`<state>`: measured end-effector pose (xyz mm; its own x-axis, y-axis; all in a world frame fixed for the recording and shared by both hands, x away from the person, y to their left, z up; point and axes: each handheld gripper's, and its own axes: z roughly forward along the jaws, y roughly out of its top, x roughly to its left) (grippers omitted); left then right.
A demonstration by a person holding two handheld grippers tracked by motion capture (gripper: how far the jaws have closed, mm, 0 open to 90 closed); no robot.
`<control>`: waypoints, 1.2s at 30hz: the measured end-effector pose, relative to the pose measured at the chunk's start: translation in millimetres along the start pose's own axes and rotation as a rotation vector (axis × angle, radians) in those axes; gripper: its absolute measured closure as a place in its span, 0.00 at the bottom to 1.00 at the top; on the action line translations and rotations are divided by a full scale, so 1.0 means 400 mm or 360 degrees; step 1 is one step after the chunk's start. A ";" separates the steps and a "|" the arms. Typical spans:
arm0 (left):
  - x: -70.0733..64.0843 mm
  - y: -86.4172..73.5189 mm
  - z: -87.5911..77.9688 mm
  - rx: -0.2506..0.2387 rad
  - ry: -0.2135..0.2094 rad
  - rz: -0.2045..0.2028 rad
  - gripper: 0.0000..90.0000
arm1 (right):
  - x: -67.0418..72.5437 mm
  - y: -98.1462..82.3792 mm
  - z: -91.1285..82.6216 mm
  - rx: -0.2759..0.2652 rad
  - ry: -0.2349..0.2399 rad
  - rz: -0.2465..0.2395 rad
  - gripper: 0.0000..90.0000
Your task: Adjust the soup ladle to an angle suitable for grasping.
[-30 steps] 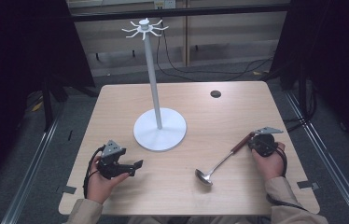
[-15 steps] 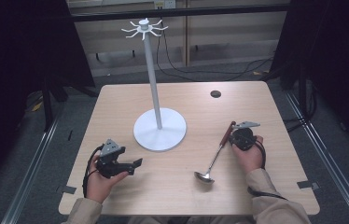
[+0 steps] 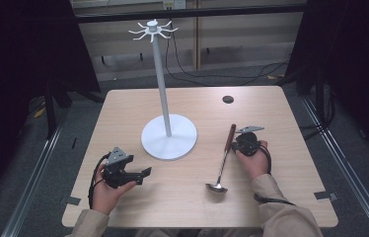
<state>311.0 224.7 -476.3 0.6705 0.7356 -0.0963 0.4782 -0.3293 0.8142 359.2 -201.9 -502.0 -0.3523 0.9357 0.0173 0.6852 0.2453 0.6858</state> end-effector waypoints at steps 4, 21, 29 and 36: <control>0.001 0.000 0.000 -0.0003 -0.0007 -0.0007 0.14 | 0.012 0.008 0.007 0.0009 0.0030 -0.0023 0.96; 0.002 -0.002 0.004 0.0006 -0.0015 -0.0007 0.14 | 0.050 0.034 0.022 0.0058 0.0091 -0.0040 0.91; -0.002 0.001 0.005 0.0009 -0.0012 0.0009 0.14 | 0.037 0.039 -0.015 0.0056 0.0056 0.0039 0.82; -0.010 0.007 0.006 0.0007 -0.0003 0.0023 0.14 | 0.042 0.047 -0.043 0.0051 0.0073 0.0175 0.68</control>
<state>311.1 219.5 -475.1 0.6785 0.7295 -0.0859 0.4709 -0.3423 0.8131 355.4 -185.8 -476.3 -0.3020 0.9451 0.1248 0.7412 0.1504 0.6542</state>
